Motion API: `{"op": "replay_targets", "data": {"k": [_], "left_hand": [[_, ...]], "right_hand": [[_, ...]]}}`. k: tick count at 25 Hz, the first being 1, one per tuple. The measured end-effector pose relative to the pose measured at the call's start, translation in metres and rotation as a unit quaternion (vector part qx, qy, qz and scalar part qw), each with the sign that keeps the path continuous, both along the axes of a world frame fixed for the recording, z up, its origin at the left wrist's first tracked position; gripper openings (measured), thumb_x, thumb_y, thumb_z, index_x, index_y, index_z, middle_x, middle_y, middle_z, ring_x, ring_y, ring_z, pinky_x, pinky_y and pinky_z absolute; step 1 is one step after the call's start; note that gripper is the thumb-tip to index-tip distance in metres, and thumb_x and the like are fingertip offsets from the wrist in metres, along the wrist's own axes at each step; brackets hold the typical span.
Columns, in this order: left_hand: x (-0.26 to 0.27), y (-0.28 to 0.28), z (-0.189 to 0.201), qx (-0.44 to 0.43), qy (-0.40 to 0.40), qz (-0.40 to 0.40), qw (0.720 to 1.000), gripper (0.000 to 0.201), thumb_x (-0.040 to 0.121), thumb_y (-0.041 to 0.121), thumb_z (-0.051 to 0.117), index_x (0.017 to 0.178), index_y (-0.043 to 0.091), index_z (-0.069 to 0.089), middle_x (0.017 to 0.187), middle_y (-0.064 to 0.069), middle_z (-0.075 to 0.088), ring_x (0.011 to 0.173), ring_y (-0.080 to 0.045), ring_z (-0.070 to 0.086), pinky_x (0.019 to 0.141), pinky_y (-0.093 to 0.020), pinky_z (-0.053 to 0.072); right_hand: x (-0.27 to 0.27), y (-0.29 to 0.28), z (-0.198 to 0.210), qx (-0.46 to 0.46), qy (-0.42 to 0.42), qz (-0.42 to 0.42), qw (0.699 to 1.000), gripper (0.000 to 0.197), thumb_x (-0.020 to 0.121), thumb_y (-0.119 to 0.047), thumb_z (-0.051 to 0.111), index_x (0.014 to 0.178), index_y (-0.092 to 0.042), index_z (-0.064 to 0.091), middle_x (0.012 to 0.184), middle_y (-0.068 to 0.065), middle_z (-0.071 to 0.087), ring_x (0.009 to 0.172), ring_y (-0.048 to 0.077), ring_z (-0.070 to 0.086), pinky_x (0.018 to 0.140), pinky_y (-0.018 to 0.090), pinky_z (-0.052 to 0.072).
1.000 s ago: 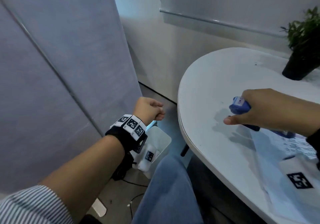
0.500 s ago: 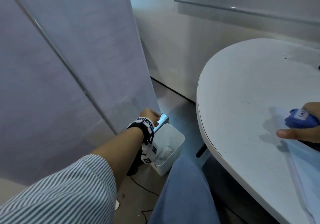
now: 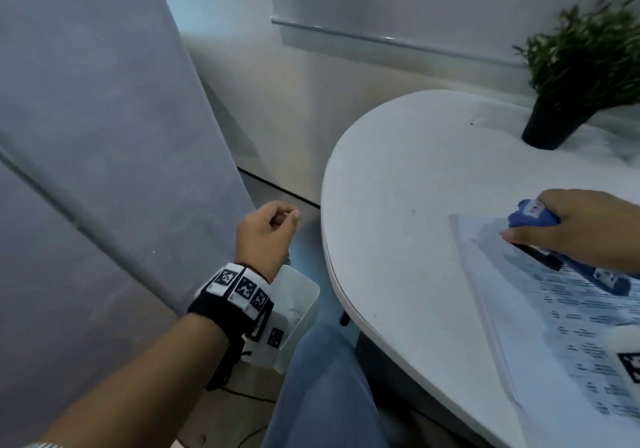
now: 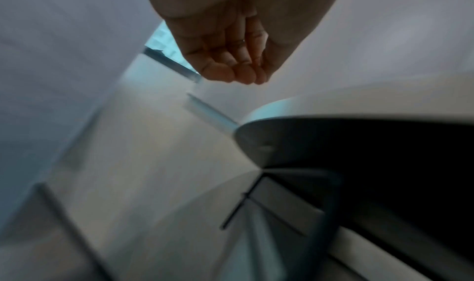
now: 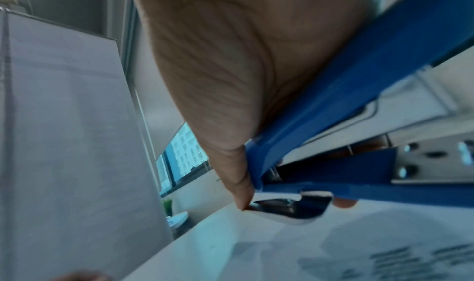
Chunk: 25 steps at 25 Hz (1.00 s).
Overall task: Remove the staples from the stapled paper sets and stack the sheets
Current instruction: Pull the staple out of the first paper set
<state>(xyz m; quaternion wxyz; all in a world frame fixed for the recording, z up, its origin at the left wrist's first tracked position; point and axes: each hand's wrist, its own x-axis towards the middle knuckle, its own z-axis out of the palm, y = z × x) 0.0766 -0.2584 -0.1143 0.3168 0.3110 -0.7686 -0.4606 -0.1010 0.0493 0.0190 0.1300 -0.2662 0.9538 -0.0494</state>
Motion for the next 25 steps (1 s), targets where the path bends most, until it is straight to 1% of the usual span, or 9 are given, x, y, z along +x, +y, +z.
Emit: {"op": "replay_targets", "data": {"k": [3, 5, 10, 13, 17, 19, 21, 23, 25], "left_hand": [[0.013, 0.079, 0.034, -0.126, 0.087, -0.095, 0.984, 0.006, 0.088, 0.021, 0.066, 0.084, 0.021, 0.071, 0.072, 0.007, 0.067, 0.065, -0.004, 0.059, 0.064, -0.016, 0.049], [0.022, 0.126, 0.039, -0.218, 0.093, -0.189, 0.953, 0.014, 0.089, 0.024, 0.061, 0.088, 0.016, 0.072, 0.082, 0.008, 0.067, 0.076, -0.008, 0.061, 0.071, -0.023, 0.049], [0.017, 0.195, 0.029, -0.358, -0.038, -0.374, 0.855, 0.047, 0.088, 0.061, 0.050, 0.125, 0.034, 0.061, 0.135, 0.003, 0.057, 0.125, -0.023, 0.052, 0.097, -0.043, 0.048], [0.012, 0.204, 0.033, -0.419, -0.123, -0.387, 0.812, 0.065, 0.079, 0.083, 0.035, 0.123, 0.043, 0.062, 0.139, 0.003, 0.056, 0.126, -0.022, 0.054, 0.097, -0.039, 0.044], [0.012, 0.206, 0.037, -0.401, -0.128, -0.401, 0.814, 0.069, 0.072, 0.087, 0.043, 0.117, 0.041, 0.067, 0.136, 0.001, 0.059, 0.122, -0.021, 0.057, 0.096, -0.041, 0.046], [0.010, 0.211, 0.030, -0.402, -0.092, -0.392, 0.822, 0.041, 0.078, 0.055, 0.056, 0.112, 0.038, 0.071, 0.133, -0.003, 0.062, 0.119, -0.026, 0.060, 0.090, -0.047, 0.052], [0.008, 0.212, 0.024, -0.393, -0.091, -0.381, 0.832, 0.037, 0.074, 0.031, 0.055, 0.106, 0.036, 0.073, 0.129, -0.005, 0.064, 0.116, -0.030, 0.062, 0.087, -0.049, 0.053], [0.009, 0.213, 0.022, -0.393, -0.080, -0.371, 0.837, 0.031, 0.080, 0.046, 0.058, 0.106, 0.036, 0.073, 0.130, -0.005, 0.064, 0.117, -0.030, 0.061, 0.090, -0.049, 0.051], [0.012, 0.214, 0.023, -0.402, -0.126, -0.390, 0.819, 0.066, 0.070, 0.084, 0.051, 0.110, 0.036, 0.072, 0.134, -0.004, 0.061, 0.121, -0.028, 0.058, 0.096, -0.047, 0.047]], "right_hand": [[-0.027, 0.010, 0.014, 0.036, 0.048, -0.016, 0.998, 0.042, 0.088, -0.044, 0.063, 0.084, -0.005, 0.048, 0.078, 0.012, 0.059, 0.063, 0.025, 0.052, 0.057, 0.034, 0.037], [-0.048, 0.019, 0.009, 0.092, 0.079, -0.011, 0.993, 0.037, 0.091, -0.041, 0.060, 0.090, -0.009, 0.041, 0.086, 0.009, 0.055, 0.068, 0.023, 0.048, 0.059, 0.033, 0.034], [-0.090, 0.027, -0.006, 0.121, 0.065, 0.014, 0.990, 0.019, 0.099, -0.026, 0.047, 0.095, -0.007, 0.044, 0.081, 0.005, 0.048, 0.073, 0.024, 0.047, 0.064, 0.032, 0.034], [-0.103, 0.026, -0.018, 0.120, 0.059, 0.023, 0.991, 0.023, 0.099, -0.024, 0.047, 0.080, -0.012, 0.042, 0.072, 0.001, 0.041, 0.072, 0.024, 0.044, 0.057, 0.030, 0.031], [-0.110, 0.031, -0.027, 0.141, 0.063, 0.041, 0.987, 0.022, 0.094, -0.027, 0.048, 0.077, -0.017, 0.040, 0.080, 0.003, 0.045, 0.076, 0.024, 0.043, 0.065, 0.029, 0.035], [-0.105, 0.031, -0.023, 0.135, 0.093, 0.078, 0.983, 0.017, 0.092, -0.027, 0.051, 0.104, -0.015, 0.052, 0.109, 0.007, 0.053, 0.090, 0.027, 0.049, 0.077, 0.033, 0.040], [-0.092, 0.028, -0.017, 0.100, 0.087, 0.129, 0.983, 0.044, 0.089, -0.025, 0.056, 0.131, -0.018, 0.050, 0.130, 0.004, 0.049, 0.115, 0.025, 0.050, 0.095, 0.036, 0.042], [-0.073, 0.022, -0.013, 0.078, 0.010, 0.164, 0.983, 0.061, 0.084, -0.032, 0.067, 0.140, -0.020, 0.045, 0.137, -0.001, 0.046, 0.124, 0.021, 0.046, 0.105, 0.036, 0.039], [-0.063, 0.019, -0.017, 0.115, -0.061, 0.168, 0.977, 0.081, 0.073, -0.045, 0.079, 0.140, -0.020, 0.042, 0.136, -0.004, 0.042, 0.123, 0.018, 0.045, 0.106, 0.038, 0.040]]}}
